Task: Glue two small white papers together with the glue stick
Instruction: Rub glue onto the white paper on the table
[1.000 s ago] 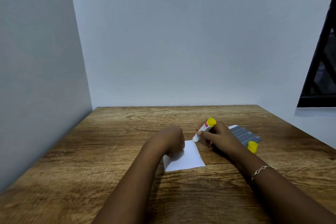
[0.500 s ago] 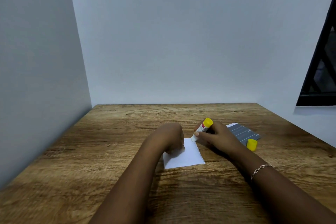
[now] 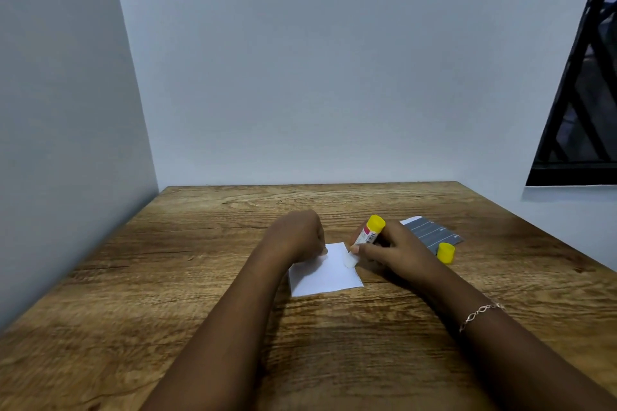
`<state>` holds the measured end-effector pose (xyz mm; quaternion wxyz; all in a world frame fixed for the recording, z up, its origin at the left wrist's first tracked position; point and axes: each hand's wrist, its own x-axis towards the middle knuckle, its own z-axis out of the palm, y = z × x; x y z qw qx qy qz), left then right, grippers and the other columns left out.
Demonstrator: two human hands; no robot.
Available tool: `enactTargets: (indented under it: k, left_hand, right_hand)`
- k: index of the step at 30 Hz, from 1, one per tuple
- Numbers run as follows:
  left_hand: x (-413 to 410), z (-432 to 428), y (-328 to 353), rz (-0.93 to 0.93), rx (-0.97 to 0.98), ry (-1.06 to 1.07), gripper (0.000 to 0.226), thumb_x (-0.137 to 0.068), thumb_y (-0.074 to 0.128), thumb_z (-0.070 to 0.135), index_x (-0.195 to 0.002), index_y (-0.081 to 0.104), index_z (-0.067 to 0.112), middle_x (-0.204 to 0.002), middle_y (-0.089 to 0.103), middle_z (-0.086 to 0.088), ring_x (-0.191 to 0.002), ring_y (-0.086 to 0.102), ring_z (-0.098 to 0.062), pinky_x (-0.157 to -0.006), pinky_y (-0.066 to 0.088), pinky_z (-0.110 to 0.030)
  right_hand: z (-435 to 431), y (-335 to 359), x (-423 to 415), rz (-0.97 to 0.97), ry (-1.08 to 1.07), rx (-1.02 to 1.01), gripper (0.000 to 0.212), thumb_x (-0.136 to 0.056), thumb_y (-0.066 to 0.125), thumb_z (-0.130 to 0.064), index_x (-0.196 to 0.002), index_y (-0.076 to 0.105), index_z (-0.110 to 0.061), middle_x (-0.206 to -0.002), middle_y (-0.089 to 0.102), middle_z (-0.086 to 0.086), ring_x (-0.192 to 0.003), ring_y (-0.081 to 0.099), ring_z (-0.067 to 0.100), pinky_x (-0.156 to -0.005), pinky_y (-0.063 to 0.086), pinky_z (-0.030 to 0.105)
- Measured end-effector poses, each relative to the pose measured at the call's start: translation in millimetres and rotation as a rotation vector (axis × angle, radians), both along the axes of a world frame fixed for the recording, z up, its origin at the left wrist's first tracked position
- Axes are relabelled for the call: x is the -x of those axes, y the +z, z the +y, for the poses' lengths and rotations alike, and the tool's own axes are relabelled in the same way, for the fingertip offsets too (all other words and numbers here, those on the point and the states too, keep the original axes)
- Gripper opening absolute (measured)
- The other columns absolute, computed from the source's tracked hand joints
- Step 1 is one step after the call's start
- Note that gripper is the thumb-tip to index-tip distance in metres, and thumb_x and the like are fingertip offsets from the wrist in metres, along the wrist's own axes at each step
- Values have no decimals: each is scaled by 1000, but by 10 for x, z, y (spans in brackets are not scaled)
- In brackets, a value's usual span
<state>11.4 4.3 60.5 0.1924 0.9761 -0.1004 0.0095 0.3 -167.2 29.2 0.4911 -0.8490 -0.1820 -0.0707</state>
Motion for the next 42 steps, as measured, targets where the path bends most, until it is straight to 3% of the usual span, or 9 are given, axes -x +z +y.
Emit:
enactTargets:
  k: [7,14,19,26,30,34,37,40,42]
  left_hand:
    - [-56,-32,-63,-114,-39,34,17,-84,64,21,-95,72,12,-100,72,-9,-97,64,-24,-77,47,-31]
    - [-139,-40,-149,-222,-25,9,17,-88,55,18,-97,68,13,-102,70,-6,-96,62,-24,-70,41,-29]
    - [-235,6,-176,-87,-117,-31,34,-79,67,34,-107,62,15,-115,61,-8,-111,51,-26,-87,44,-37]
    - [-250,16,-172,40,-64,-27,40,-80,67,31,-112,59,8,-117,62,-10,-108,55,-26,-87,45,-36]
    - [-264,9,-172,80,-34,-3,41,-80,68,31,-110,58,6,-112,62,-10,-98,56,-25,-75,42,-33]
    - [-305,39,-196,84,49,42,22,-81,66,25,-77,53,8,-89,56,-11,-79,48,-22,-63,34,-28]
    - [-321,146,-206,47,169,171,25,-80,65,25,-75,45,11,-92,58,-10,-86,54,-25,-69,38,-31]
    - [-318,270,-202,11,256,340,23,-82,61,26,-93,48,12,-105,59,-9,-103,56,-29,-88,43,-39]
    - [-320,322,-211,7,230,412,19,-84,58,25,-95,48,13,-110,59,-9,-107,55,-28,-92,42,-39]
  right_hand:
    - [-14,-10,58,39,41,-26,12,-73,67,-25,-69,58,-17,-75,61,16,-69,56,25,-65,42,39]
    - [-18,16,88,132,126,-203,19,-77,65,-8,-62,56,-17,-60,47,8,-57,44,20,-55,35,28]
    - [-55,30,48,113,114,-197,6,-81,61,-2,-76,57,0,-41,44,-10,-39,39,0,-40,31,12]
    - [-51,15,16,79,91,-151,16,-82,62,-8,-80,58,7,-50,44,-3,-40,38,2,-41,30,13]
    - [-54,10,-13,57,71,-161,18,-82,63,-11,-75,58,4,-42,44,-8,-39,36,5,-41,29,16]
    - [-34,5,-5,67,58,-204,15,-84,62,-12,-81,61,2,-74,65,25,-47,48,4,-46,37,18]
    - [-38,-14,-35,45,18,-269,4,-83,61,-10,-79,61,-9,-76,65,15,-60,59,7,-56,43,21]
    - [-44,-34,-81,-4,-10,-302,6,-79,64,-16,-78,63,-11,-85,67,25,-73,61,23,-66,44,36]
    - [-33,-58,-115,-10,-49,-320,5,-80,64,-15,-79,64,-10,-89,67,28,-72,58,25,-64,41,35]
